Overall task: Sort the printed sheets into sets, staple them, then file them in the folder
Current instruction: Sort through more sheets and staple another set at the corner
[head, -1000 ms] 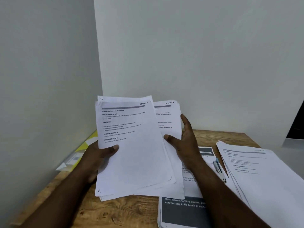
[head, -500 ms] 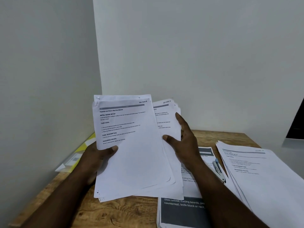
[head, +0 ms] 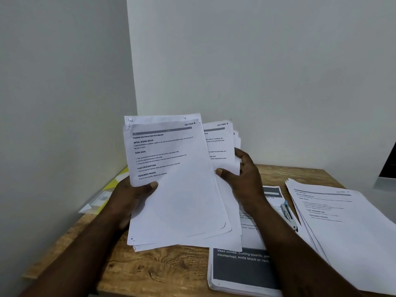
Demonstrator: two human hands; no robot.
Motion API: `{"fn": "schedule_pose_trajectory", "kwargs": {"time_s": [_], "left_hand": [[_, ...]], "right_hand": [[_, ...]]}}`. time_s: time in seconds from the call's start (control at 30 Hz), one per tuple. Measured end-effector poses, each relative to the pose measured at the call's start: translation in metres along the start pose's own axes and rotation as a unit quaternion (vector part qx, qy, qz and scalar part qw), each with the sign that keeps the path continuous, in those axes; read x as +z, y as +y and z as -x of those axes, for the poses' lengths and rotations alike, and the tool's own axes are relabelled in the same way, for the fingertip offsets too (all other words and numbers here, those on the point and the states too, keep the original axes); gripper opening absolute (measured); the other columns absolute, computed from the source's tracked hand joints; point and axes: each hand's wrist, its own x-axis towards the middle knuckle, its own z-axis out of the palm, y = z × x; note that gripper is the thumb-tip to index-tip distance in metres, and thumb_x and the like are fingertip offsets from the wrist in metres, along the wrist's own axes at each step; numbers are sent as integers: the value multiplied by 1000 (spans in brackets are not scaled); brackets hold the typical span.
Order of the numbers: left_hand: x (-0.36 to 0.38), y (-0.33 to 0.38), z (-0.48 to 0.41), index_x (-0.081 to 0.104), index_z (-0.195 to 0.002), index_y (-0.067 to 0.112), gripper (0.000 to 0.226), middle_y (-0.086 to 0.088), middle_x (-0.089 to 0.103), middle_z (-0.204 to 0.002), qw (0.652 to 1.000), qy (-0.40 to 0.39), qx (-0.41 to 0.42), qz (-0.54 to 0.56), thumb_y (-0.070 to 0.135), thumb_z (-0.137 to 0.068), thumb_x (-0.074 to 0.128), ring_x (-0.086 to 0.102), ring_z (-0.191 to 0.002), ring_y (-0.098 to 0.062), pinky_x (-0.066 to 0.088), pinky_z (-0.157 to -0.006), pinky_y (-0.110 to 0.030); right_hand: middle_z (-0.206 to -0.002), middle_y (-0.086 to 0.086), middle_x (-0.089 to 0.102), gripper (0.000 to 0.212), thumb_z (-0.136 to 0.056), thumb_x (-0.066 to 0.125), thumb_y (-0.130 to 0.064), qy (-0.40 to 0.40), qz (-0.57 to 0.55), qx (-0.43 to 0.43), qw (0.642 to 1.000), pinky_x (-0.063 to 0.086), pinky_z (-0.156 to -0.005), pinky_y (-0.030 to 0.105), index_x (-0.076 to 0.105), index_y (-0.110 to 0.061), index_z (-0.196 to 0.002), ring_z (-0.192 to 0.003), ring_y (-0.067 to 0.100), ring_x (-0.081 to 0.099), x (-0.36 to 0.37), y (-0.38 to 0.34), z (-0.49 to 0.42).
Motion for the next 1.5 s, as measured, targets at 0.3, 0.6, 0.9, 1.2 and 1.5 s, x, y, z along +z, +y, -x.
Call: {"fn": "schedule_pose_trajectory", "kwargs": {"time_s": [0.3, 0.6, 0.9, 1.2, 1.5], "left_hand": [[-6, -4, -5, 65, -133, 7, 41, -14, 75, -126, 1000, 2, -10, -9, -3, -93, 67, 73, -113, -38, 54, -100, -53], [-6, -7, -8, 64, -134, 8, 45, -13, 74, -127, 1000, 13, 2, 1, -5, -91, 68, 72, -115, -37, 53, -101, -52], [-5, -7, -8, 63, -136, 8, 47, -13, 74, -129, 1000, 4, 17, 1, -9, -92, 64, 72, -117, -34, 57, -97, -47], [-5, -7, -6, 63, -135, 6, 47, -12, 74, -128, 1000, 8, 22, 3, -10, -91, 65, 73, -116, -32, 62, -88, -36], [-1, -6, -5, 64, -134, 5, 46, -12, 75, -126, 999, 4, 22, 28, -14, -92, 62, 73, -114, -29, 63, -81, -30]], "right_hand": [[-125, -11, 67, 62, -83, 88, -46, 1, 24, 15, 1000, 42, -107, 27, 70, -9, -130, -127, 10, 56, 11, 0, 1], [-83, -18, 73, 35, -106, 57, -45, -90, -44, 44, 994, 51, -76, 23, 75, -26, -84, -78, 1, 67, 18, -6, 8], [-65, -21, 63, 29, -101, 71, -33, -85, -38, -2, 996, 42, -69, 18, 77, -26, -74, -64, -4, 54, 21, -5, 7], [-100, -2, 82, 27, -110, 55, -25, -111, -121, 80, 983, 56, -98, 31, 78, -17, -99, -97, 7, 74, 23, -10, 13], [-66, -1, 38, 58, -93, 76, -53, -88, -25, 26, 995, 30, -67, 30, 53, -13, -58, -66, 14, 35, 25, -8, 12]]}}
